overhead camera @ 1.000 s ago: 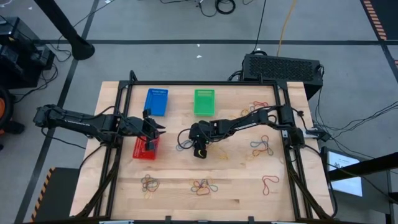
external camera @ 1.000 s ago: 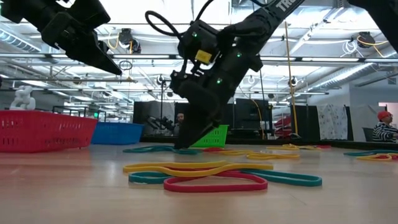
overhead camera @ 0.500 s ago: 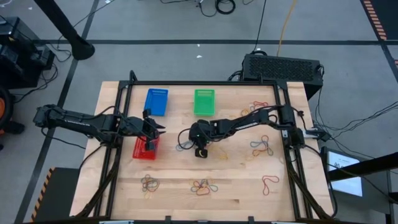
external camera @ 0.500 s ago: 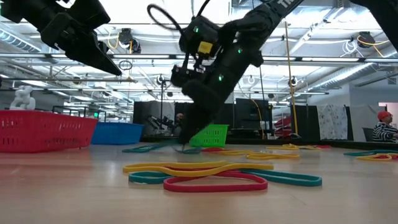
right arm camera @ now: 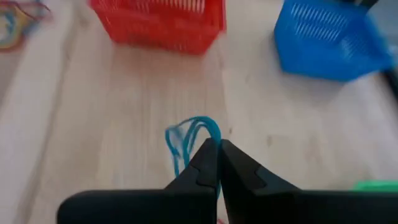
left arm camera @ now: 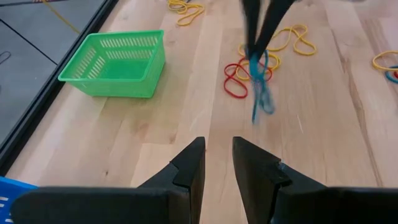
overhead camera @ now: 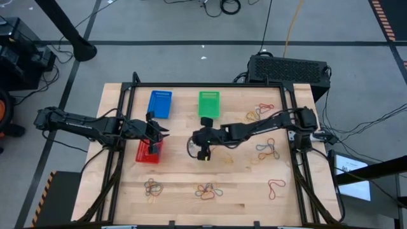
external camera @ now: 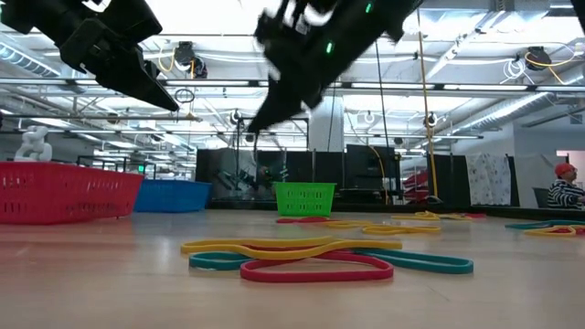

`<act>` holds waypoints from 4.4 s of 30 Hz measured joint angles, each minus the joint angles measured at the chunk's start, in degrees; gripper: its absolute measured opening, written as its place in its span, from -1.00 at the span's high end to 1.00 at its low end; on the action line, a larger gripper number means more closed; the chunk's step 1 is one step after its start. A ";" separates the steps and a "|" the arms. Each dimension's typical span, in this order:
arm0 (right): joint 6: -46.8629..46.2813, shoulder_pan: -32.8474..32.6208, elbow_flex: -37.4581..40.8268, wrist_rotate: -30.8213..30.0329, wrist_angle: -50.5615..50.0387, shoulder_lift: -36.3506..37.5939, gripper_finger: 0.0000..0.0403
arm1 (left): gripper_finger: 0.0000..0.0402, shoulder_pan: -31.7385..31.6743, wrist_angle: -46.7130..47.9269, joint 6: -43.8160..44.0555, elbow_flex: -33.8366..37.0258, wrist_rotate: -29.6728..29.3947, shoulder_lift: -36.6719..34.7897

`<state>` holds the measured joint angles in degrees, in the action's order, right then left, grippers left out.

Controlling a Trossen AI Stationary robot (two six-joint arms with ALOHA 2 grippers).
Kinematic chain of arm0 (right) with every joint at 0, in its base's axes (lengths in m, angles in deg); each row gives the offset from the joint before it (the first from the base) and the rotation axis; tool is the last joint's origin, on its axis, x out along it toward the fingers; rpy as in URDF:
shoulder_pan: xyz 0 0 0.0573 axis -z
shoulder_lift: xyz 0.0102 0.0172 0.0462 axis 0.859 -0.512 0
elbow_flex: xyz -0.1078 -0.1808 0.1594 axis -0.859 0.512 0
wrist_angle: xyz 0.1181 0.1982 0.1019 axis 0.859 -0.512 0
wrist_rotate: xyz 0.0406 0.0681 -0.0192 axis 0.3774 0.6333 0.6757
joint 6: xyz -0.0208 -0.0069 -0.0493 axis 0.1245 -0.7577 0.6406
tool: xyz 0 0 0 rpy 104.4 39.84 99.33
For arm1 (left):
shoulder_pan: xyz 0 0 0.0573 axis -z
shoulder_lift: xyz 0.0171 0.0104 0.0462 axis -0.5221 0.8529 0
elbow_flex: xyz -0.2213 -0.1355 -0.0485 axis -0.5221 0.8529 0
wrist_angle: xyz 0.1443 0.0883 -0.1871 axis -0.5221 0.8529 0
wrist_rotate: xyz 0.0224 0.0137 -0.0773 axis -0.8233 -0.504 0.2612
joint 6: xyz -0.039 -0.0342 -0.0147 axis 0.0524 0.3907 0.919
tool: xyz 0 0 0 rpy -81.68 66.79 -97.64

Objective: Sort rubber bands into baskets
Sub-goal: Put the blue rubber band into the red basket

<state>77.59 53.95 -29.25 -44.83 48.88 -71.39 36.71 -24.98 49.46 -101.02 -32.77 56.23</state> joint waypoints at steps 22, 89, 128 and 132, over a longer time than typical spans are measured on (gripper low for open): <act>2.14 -4.95 -0.07 6.04 0.28 3.25 0.98 | 0.55 0.02 0.00 0.00 0.00 0.00 0.00; 4.03 3.80 -49.11 7.85 5.01 -37.04 0.28 | 0.55 0.04 20.13 13.79 -6.73 -36.59 -10.84; -54.21 11.42 25.79 -8.72 -49.04 45.82 0.42 | 0.55 0.37 -1.27 3.99 -4.31 -22.72 -3.95; -67.73 13.82 34.62 -8.54 -45.16 46.33 0.42 | 0.55 0.37 -0.94 3.95 -4.31 -22.58 -1.83</act>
<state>9.86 67.77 5.37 -53.38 3.72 -25.07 37.08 -25.92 53.41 -105.32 -55.35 54.40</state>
